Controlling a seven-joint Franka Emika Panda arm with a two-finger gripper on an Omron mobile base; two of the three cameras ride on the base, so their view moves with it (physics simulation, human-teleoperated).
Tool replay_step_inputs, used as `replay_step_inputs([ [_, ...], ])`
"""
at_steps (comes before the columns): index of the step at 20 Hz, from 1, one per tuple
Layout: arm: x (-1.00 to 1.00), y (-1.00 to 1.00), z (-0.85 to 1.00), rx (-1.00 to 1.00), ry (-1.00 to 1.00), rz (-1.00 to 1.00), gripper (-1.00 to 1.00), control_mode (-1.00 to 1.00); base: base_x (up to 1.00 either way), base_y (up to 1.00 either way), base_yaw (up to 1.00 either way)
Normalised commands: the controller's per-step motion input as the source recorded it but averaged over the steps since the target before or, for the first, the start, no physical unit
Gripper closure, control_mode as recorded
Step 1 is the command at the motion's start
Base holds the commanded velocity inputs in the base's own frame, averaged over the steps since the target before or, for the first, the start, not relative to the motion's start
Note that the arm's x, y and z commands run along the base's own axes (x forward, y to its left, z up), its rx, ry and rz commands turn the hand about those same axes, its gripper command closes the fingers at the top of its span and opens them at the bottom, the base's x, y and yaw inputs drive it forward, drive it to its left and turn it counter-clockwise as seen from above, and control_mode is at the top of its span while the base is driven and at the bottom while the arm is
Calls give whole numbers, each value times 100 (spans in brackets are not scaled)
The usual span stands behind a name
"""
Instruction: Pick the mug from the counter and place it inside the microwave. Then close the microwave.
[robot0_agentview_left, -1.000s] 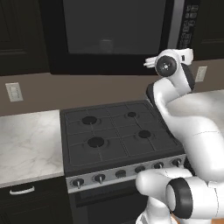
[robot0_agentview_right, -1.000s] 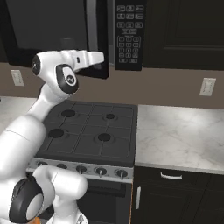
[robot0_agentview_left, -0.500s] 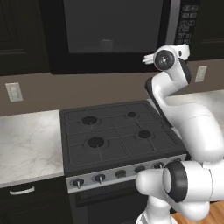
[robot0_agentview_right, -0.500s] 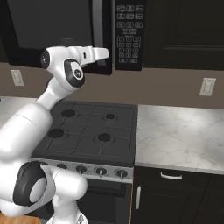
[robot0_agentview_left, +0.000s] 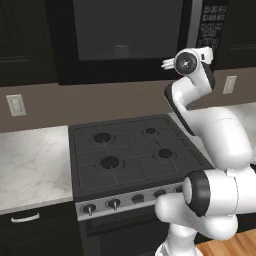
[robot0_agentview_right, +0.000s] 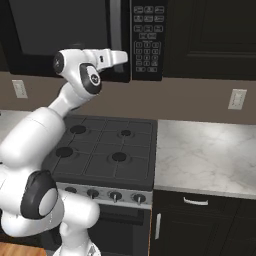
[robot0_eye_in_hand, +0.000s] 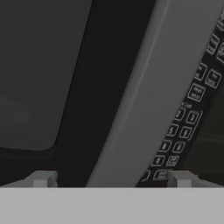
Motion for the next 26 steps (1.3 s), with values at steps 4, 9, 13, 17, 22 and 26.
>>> replay_step_inputs([
  [4,29,-4,7,0,0,2,-100,-100,0,0,0],
  [9,34,-1,4,0,1,2,-100,-100,0,0,0],
  [13,37,-3,1,0,1,2,-100,-100,0,0,0],
  [17,41,-4,0,0,3,2,-100,-100,0,0,0],
  [22,41,-5,0,0,2,2,-100,-100,0,0,0],
  [26,16,-8,0,0,1,2,-100,-100,0,0,0],
])
